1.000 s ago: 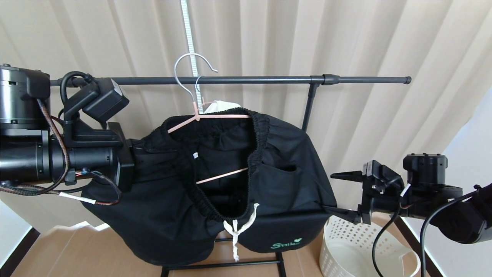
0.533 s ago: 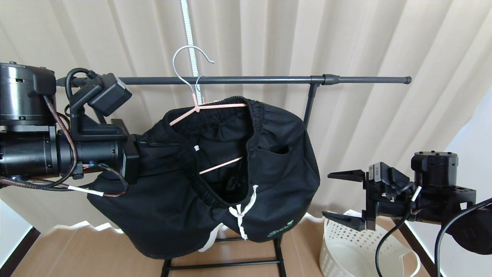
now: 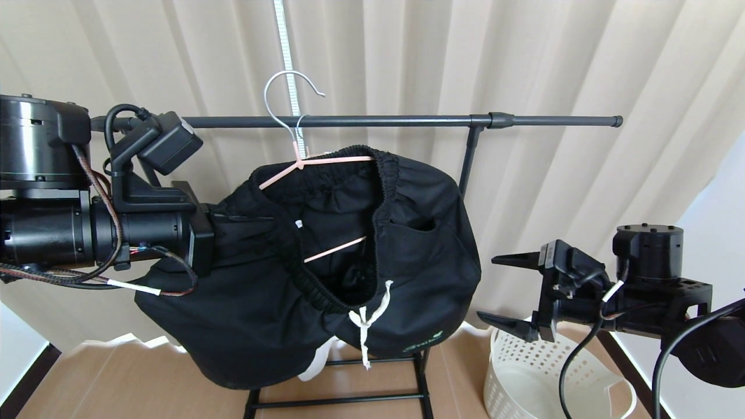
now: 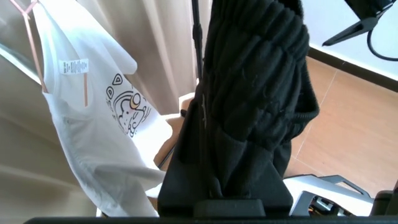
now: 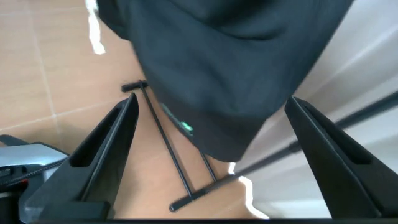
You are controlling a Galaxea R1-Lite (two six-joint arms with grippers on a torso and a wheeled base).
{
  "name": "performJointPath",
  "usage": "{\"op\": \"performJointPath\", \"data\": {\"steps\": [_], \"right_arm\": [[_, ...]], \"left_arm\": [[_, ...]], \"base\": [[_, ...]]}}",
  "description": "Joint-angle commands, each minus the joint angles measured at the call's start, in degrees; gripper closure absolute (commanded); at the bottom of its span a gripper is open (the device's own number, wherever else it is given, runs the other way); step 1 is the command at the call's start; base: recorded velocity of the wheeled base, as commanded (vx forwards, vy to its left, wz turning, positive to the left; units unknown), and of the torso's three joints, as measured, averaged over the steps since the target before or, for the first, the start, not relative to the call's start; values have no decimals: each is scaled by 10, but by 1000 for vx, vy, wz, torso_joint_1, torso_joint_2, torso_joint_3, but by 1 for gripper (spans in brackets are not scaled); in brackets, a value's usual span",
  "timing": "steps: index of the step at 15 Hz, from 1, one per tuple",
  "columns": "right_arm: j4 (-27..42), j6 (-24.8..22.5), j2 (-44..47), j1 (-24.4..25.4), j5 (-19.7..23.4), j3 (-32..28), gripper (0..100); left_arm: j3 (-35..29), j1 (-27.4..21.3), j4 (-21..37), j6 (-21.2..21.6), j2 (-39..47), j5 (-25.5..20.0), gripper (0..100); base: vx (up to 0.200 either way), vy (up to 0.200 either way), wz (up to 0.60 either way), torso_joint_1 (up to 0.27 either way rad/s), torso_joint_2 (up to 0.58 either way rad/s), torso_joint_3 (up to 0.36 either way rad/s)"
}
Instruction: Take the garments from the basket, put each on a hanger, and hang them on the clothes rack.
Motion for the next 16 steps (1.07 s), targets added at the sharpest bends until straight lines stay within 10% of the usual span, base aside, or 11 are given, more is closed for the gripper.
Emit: {"op": "performJointPath", "data": {"steps": [1, 5, 16], "right_arm": [[-2, 11, 7, 10, -31, -12, 0], [-5, 134, -21, 31, -44, -33, 0], [0, 212, -55, 63, -141, -68, 0]], "left_arm": [[1, 0, 0, -7, 0, 0, 100], [1, -2, 1, -56, 3, 13, 100], [-37, -96, 7, -136, 65, 226, 100]], "base": [[0, 0, 0, 0, 0, 0], [0, 0, 0, 0, 0, 0], [0, 0, 0, 0, 0, 0]]}}
